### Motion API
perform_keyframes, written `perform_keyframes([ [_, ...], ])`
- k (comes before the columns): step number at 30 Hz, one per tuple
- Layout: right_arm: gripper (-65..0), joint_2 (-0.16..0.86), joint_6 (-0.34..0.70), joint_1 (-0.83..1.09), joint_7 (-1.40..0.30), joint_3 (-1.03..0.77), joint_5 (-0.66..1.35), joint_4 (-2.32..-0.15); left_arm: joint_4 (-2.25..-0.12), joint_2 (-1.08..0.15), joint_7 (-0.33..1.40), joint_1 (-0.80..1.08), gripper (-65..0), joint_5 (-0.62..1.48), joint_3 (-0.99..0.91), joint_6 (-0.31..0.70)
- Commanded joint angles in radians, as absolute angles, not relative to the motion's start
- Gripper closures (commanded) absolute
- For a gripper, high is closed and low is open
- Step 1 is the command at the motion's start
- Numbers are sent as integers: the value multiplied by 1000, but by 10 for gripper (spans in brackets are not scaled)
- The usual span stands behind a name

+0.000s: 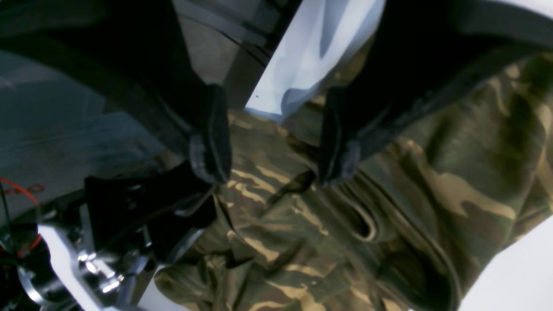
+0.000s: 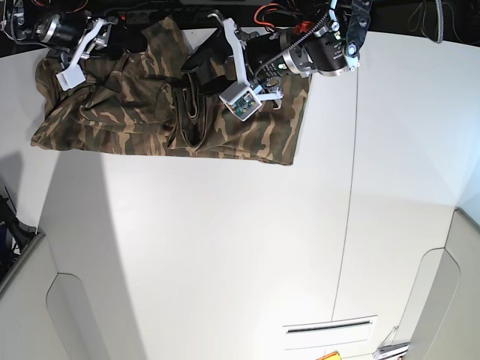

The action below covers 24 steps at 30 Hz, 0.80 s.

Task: Fold the T-shirt properly
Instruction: 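Hold the folded end with the left gripper while the right gripper repositions, then grasp the other strip end with the right gripper and push it inward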

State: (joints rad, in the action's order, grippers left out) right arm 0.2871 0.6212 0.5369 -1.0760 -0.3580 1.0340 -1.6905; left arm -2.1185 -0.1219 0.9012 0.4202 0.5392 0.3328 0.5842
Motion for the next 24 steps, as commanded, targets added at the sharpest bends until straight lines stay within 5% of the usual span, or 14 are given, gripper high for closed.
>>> perform_keyframes([
  [1, -369, 287, 624, 540, -1064, -350, 1029, -1703, -2132, -119, 880, 419, -344, 557, 334, 595],
  [12, -359, 265, 614, 521, -1039, -271, 998, -1703, -2132, -119, 880, 419, -344, 557, 334, 595],
  [15, -252, 265, 614, 521, -1027, -264, 998, -1703, -2132, -119, 880, 419, -344, 557, 334, 595],
  [19, -2, 265, 614, 521, -994, -264, 998, -1703, -2132, -119, 880, 419, -344, 557, 334, 595],
  [24, 0, 266, 614, 471, -1026, -265, 995, -1704, -2132, -119, 880, 418, -344, 527, 333, 595],
])
